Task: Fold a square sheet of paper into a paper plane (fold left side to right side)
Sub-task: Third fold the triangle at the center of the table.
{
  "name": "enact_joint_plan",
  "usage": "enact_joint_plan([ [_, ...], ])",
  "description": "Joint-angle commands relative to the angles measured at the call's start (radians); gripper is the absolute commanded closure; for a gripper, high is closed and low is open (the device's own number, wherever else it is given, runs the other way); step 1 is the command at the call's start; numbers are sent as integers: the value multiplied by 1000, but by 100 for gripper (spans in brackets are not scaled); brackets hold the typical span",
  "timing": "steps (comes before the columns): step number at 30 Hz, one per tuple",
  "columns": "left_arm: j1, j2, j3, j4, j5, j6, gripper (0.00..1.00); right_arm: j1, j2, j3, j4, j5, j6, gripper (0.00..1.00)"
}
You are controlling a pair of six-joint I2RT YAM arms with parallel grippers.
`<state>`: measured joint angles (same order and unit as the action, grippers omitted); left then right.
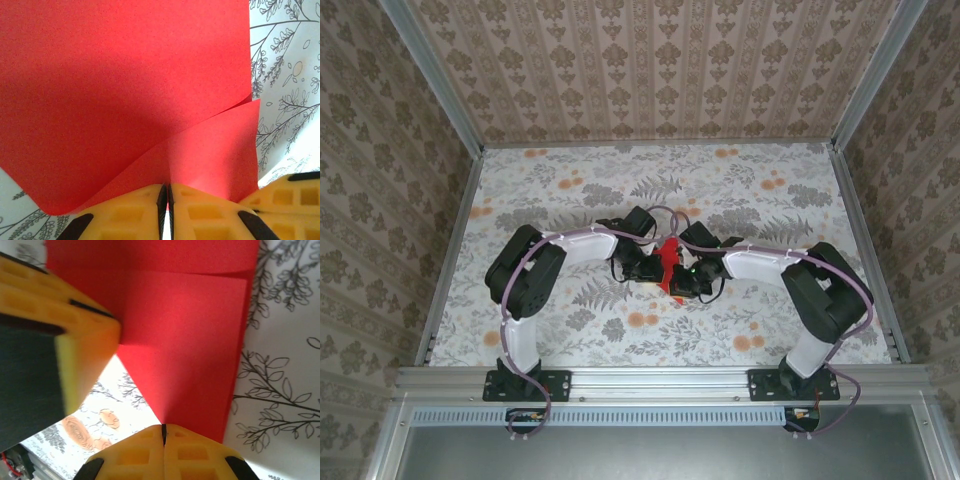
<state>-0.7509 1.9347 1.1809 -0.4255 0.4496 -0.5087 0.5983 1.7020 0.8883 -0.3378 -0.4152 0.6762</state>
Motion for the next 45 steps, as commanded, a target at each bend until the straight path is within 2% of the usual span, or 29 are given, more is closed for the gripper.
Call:
enact_joint_plan([
  [1,-10,22,8,-47,-52,-1,85,-3,32,-3,-50,35,-15,100],
  [7,-10,-50,14,-52,-49,11,85,-3,58,-13,-84,61,-23,100],
  [11,-14,-90,-19,-14,-6,3,85,-3,67,-6,-93,67,-35,100],
  [19,-45,-64,-41,36,70,-2,87,-3,79,3,-98,70,-41,100],
  [32,-37,-5,-23,22,19,8,87,-2,91,14,-116,74,-52,100],
  [45,19,27,-27,-8,-50,45,89,-2,90,8,-158,93,-75,100],
])
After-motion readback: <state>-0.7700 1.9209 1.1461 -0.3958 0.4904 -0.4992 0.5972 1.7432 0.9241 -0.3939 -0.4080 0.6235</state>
